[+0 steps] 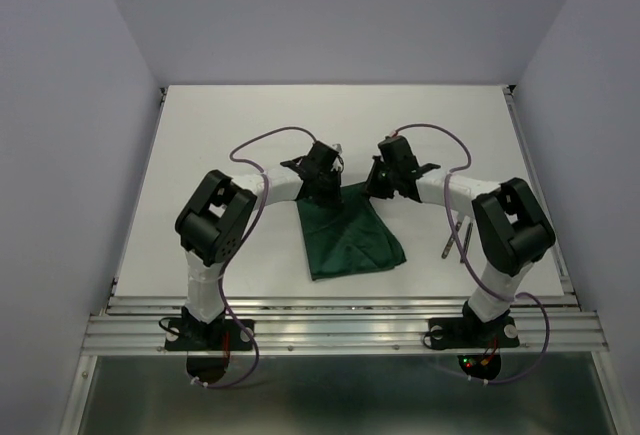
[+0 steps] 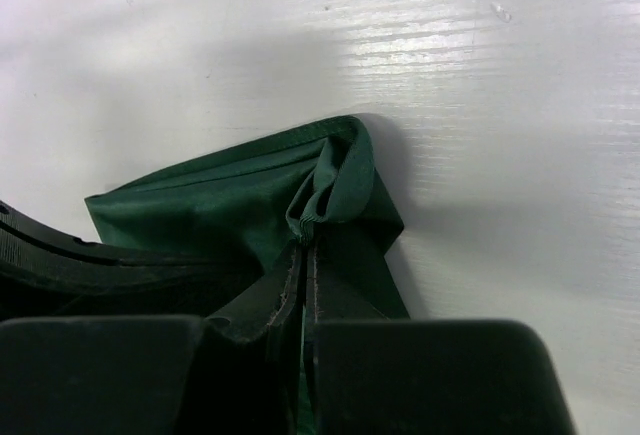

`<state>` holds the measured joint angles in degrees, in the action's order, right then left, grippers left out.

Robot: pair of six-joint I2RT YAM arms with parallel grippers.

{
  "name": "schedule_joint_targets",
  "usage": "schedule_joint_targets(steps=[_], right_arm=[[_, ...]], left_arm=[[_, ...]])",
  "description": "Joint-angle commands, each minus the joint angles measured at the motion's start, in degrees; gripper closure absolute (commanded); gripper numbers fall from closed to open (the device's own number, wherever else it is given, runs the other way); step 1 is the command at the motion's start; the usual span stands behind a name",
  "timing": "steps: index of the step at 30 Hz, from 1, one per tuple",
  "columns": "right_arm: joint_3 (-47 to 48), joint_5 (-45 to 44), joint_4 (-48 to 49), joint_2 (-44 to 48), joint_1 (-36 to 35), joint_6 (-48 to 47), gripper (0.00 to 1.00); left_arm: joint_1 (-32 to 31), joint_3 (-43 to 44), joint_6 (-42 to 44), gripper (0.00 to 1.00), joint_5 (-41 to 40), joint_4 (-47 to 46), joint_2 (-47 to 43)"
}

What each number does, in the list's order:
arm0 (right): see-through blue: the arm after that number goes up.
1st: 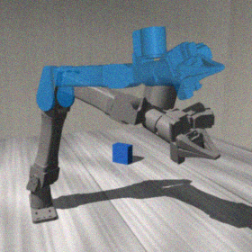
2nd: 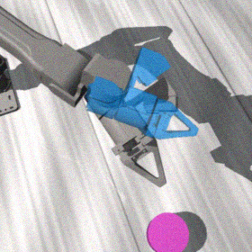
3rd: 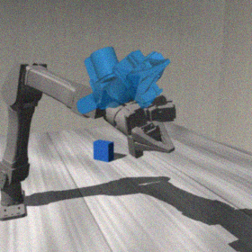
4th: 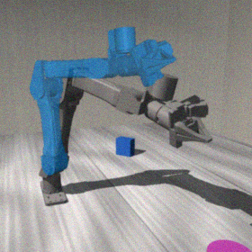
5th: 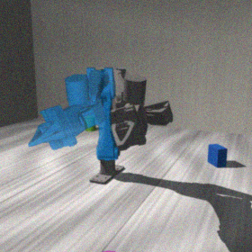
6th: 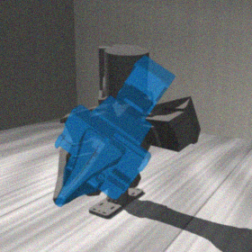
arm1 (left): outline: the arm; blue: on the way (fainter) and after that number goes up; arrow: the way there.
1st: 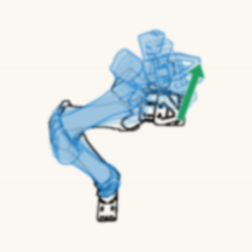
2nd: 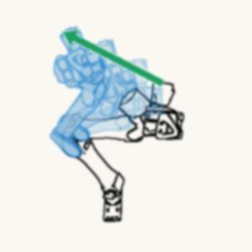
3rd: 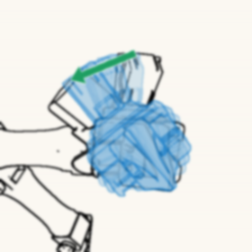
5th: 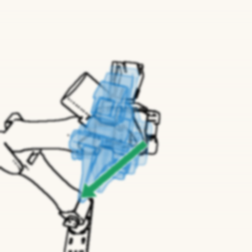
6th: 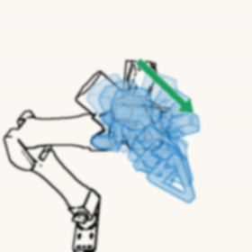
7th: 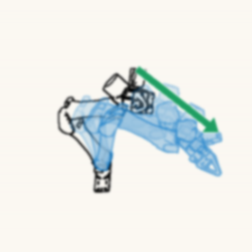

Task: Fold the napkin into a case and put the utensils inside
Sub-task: Fold the lower triangle-folded napkin at the center of the board.

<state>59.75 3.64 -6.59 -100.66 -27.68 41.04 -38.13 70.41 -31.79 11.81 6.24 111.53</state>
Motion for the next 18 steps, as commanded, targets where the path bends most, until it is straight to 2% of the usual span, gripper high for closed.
schedule_joint_targets(steps=[1, 18], right_arm=[[2.6, -2.1, 0.2, -1.5, -1.2, 1.9, 0.99], [6.6, -3.1, -0.3, -5.3, -3.3, 5.6, 0.99]], left_arm=[[-0.2, -1.3, 0.8, 1.00, -0.1, -0.7, 1.6], [-0.2, -2.3, 1.1, 1.00, 0.1, -1.4, 2.6]])
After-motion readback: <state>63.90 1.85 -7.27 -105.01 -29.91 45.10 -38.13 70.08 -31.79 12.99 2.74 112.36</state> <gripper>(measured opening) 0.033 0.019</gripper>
